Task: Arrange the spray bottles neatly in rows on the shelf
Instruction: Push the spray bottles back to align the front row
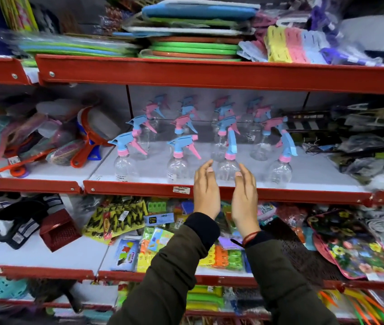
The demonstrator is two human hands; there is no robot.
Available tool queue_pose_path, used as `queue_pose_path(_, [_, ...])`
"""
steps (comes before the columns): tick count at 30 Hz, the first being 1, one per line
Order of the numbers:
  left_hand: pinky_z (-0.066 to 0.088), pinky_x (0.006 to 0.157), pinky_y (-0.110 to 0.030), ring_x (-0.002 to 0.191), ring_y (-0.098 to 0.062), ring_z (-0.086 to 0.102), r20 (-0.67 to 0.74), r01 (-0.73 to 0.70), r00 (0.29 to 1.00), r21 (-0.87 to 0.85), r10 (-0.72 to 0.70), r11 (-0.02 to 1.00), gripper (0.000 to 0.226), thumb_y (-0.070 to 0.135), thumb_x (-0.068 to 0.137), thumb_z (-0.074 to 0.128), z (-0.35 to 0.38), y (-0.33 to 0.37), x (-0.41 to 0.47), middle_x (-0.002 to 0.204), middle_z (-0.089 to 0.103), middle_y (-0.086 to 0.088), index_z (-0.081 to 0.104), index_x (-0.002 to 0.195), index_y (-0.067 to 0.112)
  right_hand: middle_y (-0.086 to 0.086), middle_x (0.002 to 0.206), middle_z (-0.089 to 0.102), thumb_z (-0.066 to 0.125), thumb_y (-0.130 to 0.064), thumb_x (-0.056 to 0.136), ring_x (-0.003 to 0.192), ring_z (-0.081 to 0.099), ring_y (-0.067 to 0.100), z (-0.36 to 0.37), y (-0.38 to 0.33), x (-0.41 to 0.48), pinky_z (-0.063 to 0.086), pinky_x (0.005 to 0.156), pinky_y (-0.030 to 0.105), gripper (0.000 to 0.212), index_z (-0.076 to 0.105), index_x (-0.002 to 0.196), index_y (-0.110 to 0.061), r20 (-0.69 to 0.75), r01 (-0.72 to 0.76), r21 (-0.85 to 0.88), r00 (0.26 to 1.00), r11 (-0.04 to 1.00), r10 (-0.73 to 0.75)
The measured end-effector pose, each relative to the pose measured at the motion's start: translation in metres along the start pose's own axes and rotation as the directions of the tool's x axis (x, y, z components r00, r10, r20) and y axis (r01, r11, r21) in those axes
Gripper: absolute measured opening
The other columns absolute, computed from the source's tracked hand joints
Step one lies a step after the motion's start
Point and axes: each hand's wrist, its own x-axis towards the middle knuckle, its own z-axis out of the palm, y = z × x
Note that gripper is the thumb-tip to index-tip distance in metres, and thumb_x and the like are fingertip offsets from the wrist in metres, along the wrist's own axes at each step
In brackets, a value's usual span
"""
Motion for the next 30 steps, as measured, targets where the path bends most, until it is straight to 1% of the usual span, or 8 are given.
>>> queue_pose_path(3, [0.014, 0.122, -0.027, 0.148, -0.012, 0.023, 0.125, 0.131, 0.983, 0.027, -0.133, 0.991, 0.048, 0.028, 0.102, 0.026, 0.024, 0.006, 0.004, 0.159, 0.028, 0.0, 0.031, 0.148, 0.016, 0.001, 0.157, 0.035, 0.034, -0.028, 0.102, 0.144, 0.033, 0.017, -0.015, 0.008, 0.029, 0.023, 0.113, 0.025, 0.048, 0.038, 0.148, -0.017, 0.057, -0.13, 0.006, 0.99, 0.992, 0.129])
queue_pose_path(8, [0.008, 0.125, -0.033, 0.151, -0.014, 0.013, 0.135, 0.244, 0.96, 0.041, -0.247, 0.969, 0.056, 0.034, 0.102, 0.023, 0.044, 0.005, 0.02, 0.164, 0.013, -0.002, 0.017, 0.153, 0.012, 0.005, 0.157, 0.038, 0.031, -0.032, 0.101, 0.145, 0.035, 0.019, -0.02, 0.009, 0.061, 0.023, 0.122, 0.037, 0.05, 0.04, 0.147, -0.013, 0.226, -0.174, -0.062, 0.957, 0.983, 0.184])
queue_pose_path(11, [0.013, 0.123, -0.031, 0.151, -0.016, 0.016, 0.139, 0.243, 0.96, 0.026, -0.244, 0.97, 0.051, 0.032, 0.103, 0.023, 0.048, 0.003, 0.029, 0.161, 0.021, -0.003, 0.027, 0.15, 0.014, 0.007, 0.151, 0.046, 0.031, -0.03, 0.1, 0.141, 0.04, 0.023, -0.021, 0.014, 0.058, 0.027, 0.12, 0.039, 0.048, 0.046, 0.142, -0.013, 0.269, -0.146, -0.096, 0.949, 0.985, 0.167])
queue_pose_path(14, [0.02, 0.116, -0.023, 0.145, -0.019, 0.029, 0.135, 0.242, 0.96, 0.026, -0.243, 0.97, 0.041, 0.026, 0.103, 0.023, 0.049, 0.002, 0.038, 0.149, 0.038, -0.004, 0.045, 0.137, 0.016, 0.006, 0.153, 0.041, 0.032, -0.029, 0.102, 0.142, 0.037, 0.019, -0.026, 0.018, 0.048, 0.024, 0.118, 0.029, 0.047, 0.044, 0.145, -0.014, 0.253, -0.136, -0.09, 0.955, 0.987, 0.155])
queue_pose_path(17, [0.018, 0.123, -0.036, 0.146, -0.018, 0.029, 0.131, 0.262, 0.956, 0.033, -0.264, 0.964, 0.05, 0.03, 0.102, 0.025, 0.049, -0.002, 0.047, 0.158, 0.032, -0.005, 0.034, 0.147, 0.011, 0.005, 0.154, 0.038, 0.033, -0.029, 0.101, 0.142, 0.036, 0.019, -0.03, 0.024, 0.044, 0.024, 0.117, 0.029, 0.047, 0.042, 0.146, -0.015, 0.264, -0.126, -0.088, 0.954, 0.988, 0.145])
queue_pose_path(24, [0.012, 0.115, -0.022, 0.147, -0.016, 0.023, -0.035, 0.215, 0.976, 0.058, -0.213, 0.975, 0.051, 0.03, 0.102, 0.024, 0.05, -0.011, 0.031, 0.16, 0.023, -0.004, 0.027, 0.15, 0.013, 0.005, 0.157, 0.034, 0.031, -0.026, 0.102, 0.145, 0.031, 0.019, -0.029, 0.026, 0.066, 0.02, 0.115, 0.026, 0.048, 0.038, 0.148, -0.013, 0.246, -0.154, -0.086, 0.954, 0.984, 0.17])
queue_pose_path(27, [0.011, 0.108, -0.017, 0.147, -0.016, 0.023, -0.014, 0.219, 0.976, 0.08, -0.219, 0.972, 0.051, 0.03, 0.102, 0.023, 0.055, -0.013, 0.027, 0.16, 0.023, -0.004, 0.027, 0.15, 0.013, 0.004, 0.159, 0.034, 0.031, -0.027, 0.101, 0.146, 0.031, 0.019, -0.024, 0.023, 0.071, 0.021, 0.12, 0.032, 0.049, 0.037, 0.148, -0.014, 0.293, -0.196, -0.061, 0.934, 0.979, 0.205])
queue_pose_path(30, [0.012, 0.116, -0.023, 0.148, -0.017, 0.023, 0.004, 0.228, 0.973, 0.087, -0.229, 0.97, 0.051, 0.03, 0.102, 0.023, 0.055, -0.01, 0.032, 0.16, 0.023, -0.006, 0.027, 0.15, 0.011, 0.005, 0.158, 0.034, 0.032, -0.027, 0.102, 0.146, 0.032, 0.019, -0.024, 0.025, 0.066, 0.02, 0.113, 0.023, 0.049, 0.036, 0.149, -0.012, 0.313, -0.171, -0.086, 0.931, 0.982, 0.189])
